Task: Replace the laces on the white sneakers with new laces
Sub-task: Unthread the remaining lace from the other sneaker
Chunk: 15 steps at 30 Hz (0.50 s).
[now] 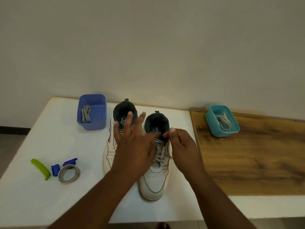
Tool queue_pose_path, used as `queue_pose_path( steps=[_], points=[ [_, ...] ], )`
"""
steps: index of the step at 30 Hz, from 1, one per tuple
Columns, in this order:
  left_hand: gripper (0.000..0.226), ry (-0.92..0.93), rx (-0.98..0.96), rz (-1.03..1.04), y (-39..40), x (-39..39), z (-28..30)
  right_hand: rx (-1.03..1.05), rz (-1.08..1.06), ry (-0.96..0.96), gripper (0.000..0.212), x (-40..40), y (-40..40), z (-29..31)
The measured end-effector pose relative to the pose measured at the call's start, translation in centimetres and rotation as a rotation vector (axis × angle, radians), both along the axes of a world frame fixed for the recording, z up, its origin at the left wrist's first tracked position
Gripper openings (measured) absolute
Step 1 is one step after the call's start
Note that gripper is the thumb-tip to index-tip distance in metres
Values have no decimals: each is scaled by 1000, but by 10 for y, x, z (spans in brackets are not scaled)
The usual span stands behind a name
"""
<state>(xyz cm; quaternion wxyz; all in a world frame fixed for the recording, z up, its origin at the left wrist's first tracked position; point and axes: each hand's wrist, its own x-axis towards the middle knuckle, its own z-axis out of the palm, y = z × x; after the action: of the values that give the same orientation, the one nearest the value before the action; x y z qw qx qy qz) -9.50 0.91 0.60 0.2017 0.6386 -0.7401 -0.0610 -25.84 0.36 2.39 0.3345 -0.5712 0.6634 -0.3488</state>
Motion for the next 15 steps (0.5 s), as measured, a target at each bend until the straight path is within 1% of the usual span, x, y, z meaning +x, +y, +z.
queue_pose_path(
  steps=[2, 3, 5, 6, 8, 9, 11, 12, 15],
  points=[
    [30, -72, 77, -13, 2, -3, -6, 10, -5, -4, 36, 0, 1, 1],
    [26, -58, 88, 2, 2, -3, -5, 9, -5, -4, 36, 0, 1, 2],
    [16, 45, 27, 60, 0, -3, 1, -5, -7, -9, 35, -1, 1, 2],
    [16, 120, -29, 108, -2, -1, 4, -6, -7, -11, 35, -1, 0, 2],
    [23, 328, -129, 209, -6, 7, 12, 2, 0, -7, 33, -1, 0, 3],
    [25, 479, -182, 241, -8, 12, 16, 6, 8, -1, 31, -2, 0, 4],
    [22, 809, -290, 268, -7, 17, 23, 11, 27, 16, 26, -2, 0, 3],
    [20, 924, -320, 270, -7, 16, 27, 19, 37, 24, 23, -2, 0, 2],
    [20, 1089, -377, 260, -2, 11, 39, 18, 60, 42, 14, -2, 0, -3]
  ],
)
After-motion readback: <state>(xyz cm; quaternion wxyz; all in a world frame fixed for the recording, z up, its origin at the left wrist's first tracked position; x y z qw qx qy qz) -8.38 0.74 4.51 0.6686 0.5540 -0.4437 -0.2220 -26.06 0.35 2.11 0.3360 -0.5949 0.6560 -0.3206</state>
